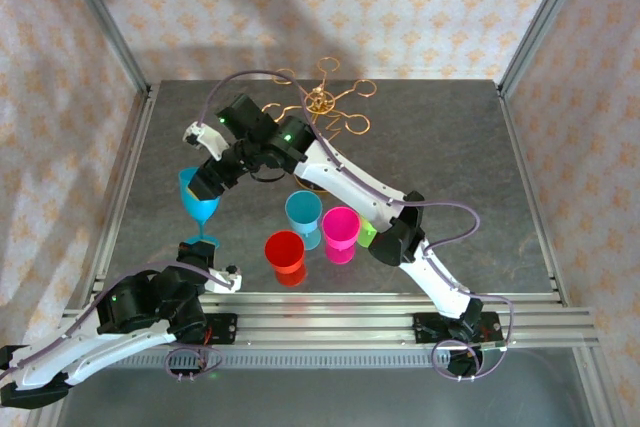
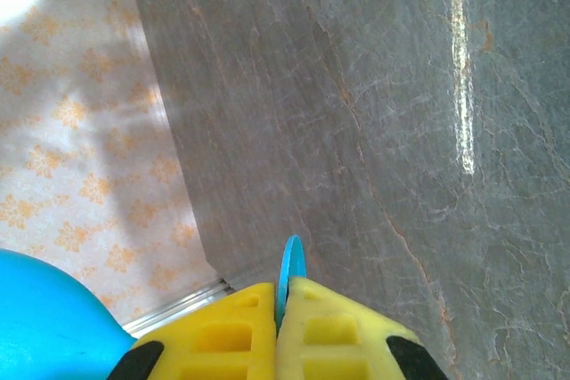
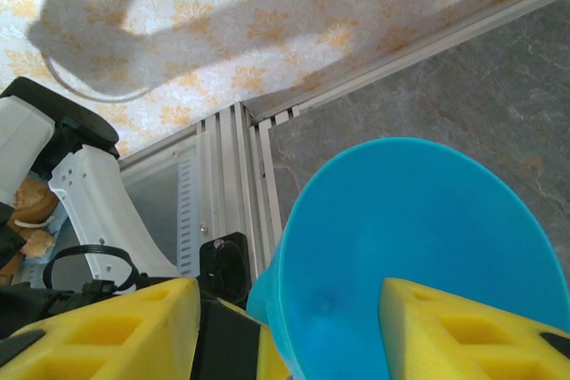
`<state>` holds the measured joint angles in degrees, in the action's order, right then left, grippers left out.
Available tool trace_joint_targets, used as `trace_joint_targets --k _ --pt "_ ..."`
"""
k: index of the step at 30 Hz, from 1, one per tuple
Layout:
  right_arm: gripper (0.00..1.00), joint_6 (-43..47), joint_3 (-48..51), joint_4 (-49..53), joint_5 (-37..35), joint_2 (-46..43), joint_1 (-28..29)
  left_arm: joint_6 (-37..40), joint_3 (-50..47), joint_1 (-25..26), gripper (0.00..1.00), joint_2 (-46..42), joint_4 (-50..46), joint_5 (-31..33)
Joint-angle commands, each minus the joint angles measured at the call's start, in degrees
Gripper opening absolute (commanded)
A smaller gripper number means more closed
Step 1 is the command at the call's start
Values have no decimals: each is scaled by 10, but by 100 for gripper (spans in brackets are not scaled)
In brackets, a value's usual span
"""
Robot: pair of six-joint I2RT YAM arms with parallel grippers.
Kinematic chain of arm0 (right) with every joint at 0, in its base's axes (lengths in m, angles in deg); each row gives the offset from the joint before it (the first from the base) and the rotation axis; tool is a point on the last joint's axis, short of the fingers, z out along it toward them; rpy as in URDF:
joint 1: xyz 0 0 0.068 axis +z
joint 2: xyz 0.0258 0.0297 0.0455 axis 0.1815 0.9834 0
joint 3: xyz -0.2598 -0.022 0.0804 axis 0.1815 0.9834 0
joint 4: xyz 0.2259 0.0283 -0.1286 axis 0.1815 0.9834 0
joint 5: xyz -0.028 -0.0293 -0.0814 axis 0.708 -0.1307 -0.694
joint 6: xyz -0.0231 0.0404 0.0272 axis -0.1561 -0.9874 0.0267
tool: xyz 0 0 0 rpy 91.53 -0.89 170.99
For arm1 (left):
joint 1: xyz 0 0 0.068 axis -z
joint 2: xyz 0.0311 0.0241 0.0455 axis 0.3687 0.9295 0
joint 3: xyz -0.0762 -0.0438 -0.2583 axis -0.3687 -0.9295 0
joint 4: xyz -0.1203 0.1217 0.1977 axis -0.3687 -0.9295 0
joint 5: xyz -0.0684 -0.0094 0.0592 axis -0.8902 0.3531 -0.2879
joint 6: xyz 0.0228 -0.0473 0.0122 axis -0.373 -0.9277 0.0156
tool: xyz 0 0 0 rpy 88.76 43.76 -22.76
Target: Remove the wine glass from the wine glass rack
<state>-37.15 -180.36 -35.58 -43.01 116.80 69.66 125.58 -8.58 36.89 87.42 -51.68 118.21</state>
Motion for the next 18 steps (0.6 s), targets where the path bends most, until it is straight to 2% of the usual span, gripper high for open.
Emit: trace_joint_targets --k 1,8,12,18 --pt "54 10 -8 74 45 -11 16 7 3 5 0 -10 37 29" --pt "53 27 -4 106 42 -24 17 0 6 4 0 -19 30 31" --pt "49 33 1 122 43 -32 20 1 8 4 0 -19 31 36" --pt "49 39 11 149 42 -40 24 2 6 5 0 -25 33 44"
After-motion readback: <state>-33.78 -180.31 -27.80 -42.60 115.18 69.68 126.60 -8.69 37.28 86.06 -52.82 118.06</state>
